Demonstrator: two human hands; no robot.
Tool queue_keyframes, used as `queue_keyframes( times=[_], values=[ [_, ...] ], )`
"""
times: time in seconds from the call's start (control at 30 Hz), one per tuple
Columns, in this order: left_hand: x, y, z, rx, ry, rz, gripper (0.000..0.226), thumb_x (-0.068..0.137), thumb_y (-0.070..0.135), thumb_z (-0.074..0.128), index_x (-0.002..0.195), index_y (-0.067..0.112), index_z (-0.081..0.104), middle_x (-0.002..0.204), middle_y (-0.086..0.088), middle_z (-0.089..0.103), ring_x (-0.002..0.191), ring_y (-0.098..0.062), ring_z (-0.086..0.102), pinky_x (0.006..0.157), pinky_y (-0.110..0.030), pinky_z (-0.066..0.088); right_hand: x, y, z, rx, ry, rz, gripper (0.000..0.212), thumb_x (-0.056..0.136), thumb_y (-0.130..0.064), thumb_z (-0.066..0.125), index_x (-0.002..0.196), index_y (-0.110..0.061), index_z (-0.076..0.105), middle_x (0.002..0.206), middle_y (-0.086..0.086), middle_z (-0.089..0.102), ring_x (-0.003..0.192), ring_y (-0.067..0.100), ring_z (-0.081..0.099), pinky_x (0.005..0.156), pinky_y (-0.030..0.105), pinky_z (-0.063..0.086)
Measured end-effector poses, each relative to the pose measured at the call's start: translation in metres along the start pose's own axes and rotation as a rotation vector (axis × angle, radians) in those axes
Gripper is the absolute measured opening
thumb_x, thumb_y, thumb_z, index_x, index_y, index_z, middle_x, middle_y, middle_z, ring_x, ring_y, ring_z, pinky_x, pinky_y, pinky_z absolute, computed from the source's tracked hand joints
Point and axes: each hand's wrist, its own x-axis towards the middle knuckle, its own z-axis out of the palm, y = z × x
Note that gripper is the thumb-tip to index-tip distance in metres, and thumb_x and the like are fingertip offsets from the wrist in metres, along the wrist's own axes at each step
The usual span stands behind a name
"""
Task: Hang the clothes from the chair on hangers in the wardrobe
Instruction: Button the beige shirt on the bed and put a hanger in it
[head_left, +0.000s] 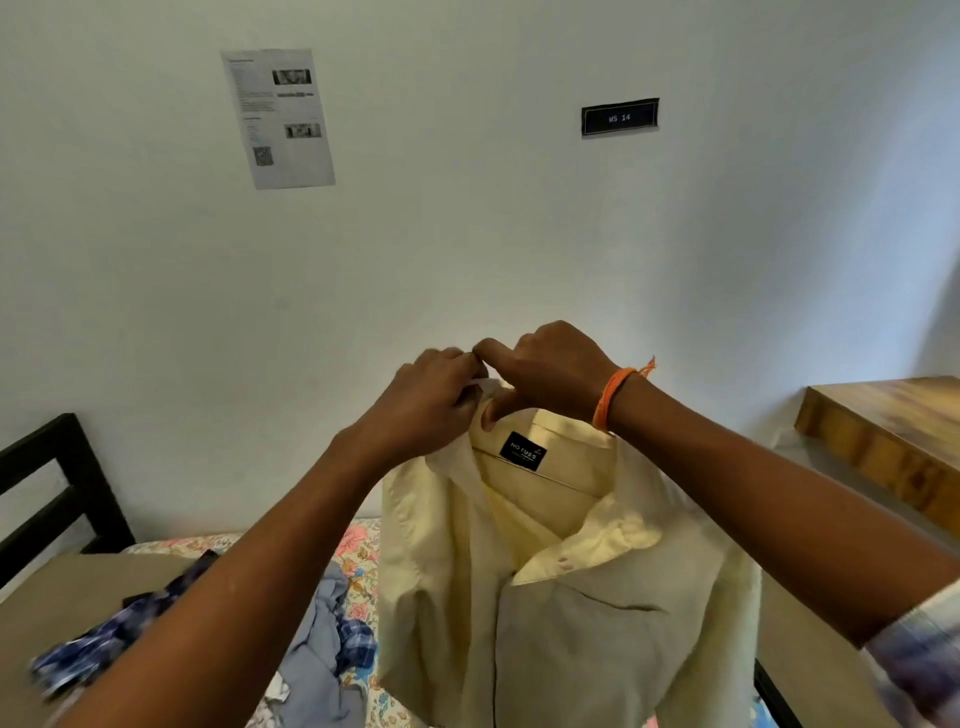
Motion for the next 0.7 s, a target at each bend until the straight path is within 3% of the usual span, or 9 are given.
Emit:
queue_keyframes(
  times=[0.07, 0.13, 0.2, 0.33, 0.4, 0.5, 0.57, 0.6, 0.7],
  values=[
    [-0.003, 0.001, 0.005, -0.107, -0.025, -0.034, 0.022, 0.097, 0.025, 0.052, 0.118, 0.019, 0.055, 0.102, 0.002, 0.066, 0.09, -0.014, 0.061, 0.078, -0.036, 0.053, -0.001, -0.001, 0.004, 0.062, 0.077, -0.004, 0.074, 0.062, -0.071, 0.067, 0.095, -0.006, 0.065, 0.041, -0.008, 0.017, 0.03, 0.019, 0.021, 0.037, 0.022, 0.022],
    [-0.006, 0.002, 0.009, -0.153, -0.03, -0.028, 0.03, 0.095, 0.025, 0.06, 0.124, 0.019, 0.053, 0.097, 0.006, 0.064, 0.082, -0.008, 0.06, 0.072, -0.024, 0.05, -0.005, -0.001, 0.008, 0.105, 0.099, -0.027, 0.073, 0.065, -0.069, 0.067, 0.103, -0.008, 0.059, 0.049, -0.014, 0.003, 0.032, 0.017, 0.019, 0.039, 0.023, 0.022],
    [-0.007, 0.002, 0.012, -0.191, -0.018, -0.026, 0.038, 0.092, 0.027, 0.065, 0.128, 0.018, 0.057, 0.1, 0.005, 0.066, 0.083, -0.007, 0.061, 0.075, -0.022, 0.051, -0.01, -0.001, 0.011, 0.135, 0.105, -0.02, 0.076, 0.065, -0.067, 0.071, 0.112, -0.011, 0.048, 0.046, -0.012, 0.012, 0.032, 0.016, 0.022, 0.042, 0.023, 0.022],
    [-0.012, 0.002, 0.024, -0.274, 0.023, 0.027, 0.026, 0.088, 0.03, 0.07, 0.111, 0.018, 0.07, 0.092, 0.007, 0.07, 0.072, 0.0, 0.06, 0.063, -0.013, 0.045, -0.021, -0.001, 0.018, 0.239, 0.045, 0.047, 0.09, 0.065, -0.074, 0.062, 0.128, -0.015, 0.036, 0.044, -0.005, 0.034, 0.033, 0.016, 0.038, 0.04, 0.024, 0.026],
    [-0.015, 0.004, 0.028, -0.248, 0.037, 0.081, 0.026, 0.089, 0.029, 0.07, 0.111, 0.017, 0.07, 0.092, 0.006, 0.071, 0.074, -0.003, 0.063, 0.064, -0.019, 0.048, -0.026, -0.002, 0.019, 0.3, 0.076, 0.099, 0.096, 0.064, -0.079, 0.056, 0.134, -0.019, 0.03, 0.049, -0.001, 0.048, 0.039, 0.016, 0.046, 0.043, 0.026, 0.034],
    [-0.017, 0.002, 0.032, -0.21, 0.173, 0.066, 0.019, 0.091, 0.02, 0.066, 0.108, 0.017, 0.072, 0.092, 0.003, 0.073, 0.078, -0.01, 0.066, 0.068, -0.03, 0.054, -0.04, 0.001, 0.013, 0.495, 0.24, 0.279, 0.087, 0.077, -0.072, 0.058, 0.14, -0.015, 0.041, 0.087, 0.002, 0.068, 0.07, 0.014, 0.062, 0.067, 0.028, 0.051],
    [-0.018, -0.003, 0.034, -0.194, 0.235, 0.024, 0.018, 0.091, 0.018, 0.062, 0.106, 0.018, 0.071, 0.092, 0.005, 0.073, 0.08, -0.012, 0.066, 0.07, -0.035, 0.055, -0.059, 0.0, 0.013, 0.409, 0.377, 0.52, 0.07, 0.083, -0.067, 0.061, 0.128, -0.013, 0.056, 0.108, 0.005, 0.064, 0.095, 0.018, 0.061, 0.082, 0.035, 0.052],
    [-0.019, -0.006, 0.036, -0.196, 0.25, 0.015, 0.017, 0.091, 0.017, 0.06, 0.105, 0.019, 0.071, 0.09, 0.005, 0.072, 0.079, -0.013, 0.065, 0.07, -0.036, 0.054, -0.068, 0.0, 0.013, 0.33, 0.347, 0.68, 0.066, 0.081, -0.068, 0.064, 0.119, -0.016, 0.06, 0.109, 0.004, 0.061, 0.096, 0.02, 0.06, 0.079, 0.038, 0.053],
    [-0.02, -0.011, 0.039, -0.207, 0.264, 0.015, 0.019, 0.091, 0.014, 0.06, 0.107, 0.018, 0.07, 0.092, 0.006, 0.071, 0.082, -0.015, 0.065, 0.072, -0.034, 0.052, -0.092, -0.009, 0.021, 0.249, -0.06, 0.995, 0.048, 0.078, -0.06, 0.072, 0.102, -0.02, 0.065, 0.102, 0.001, 0.06, 0.09, 0.023, 0.061, 0.071, 0.035, 0.053]
  ],
)
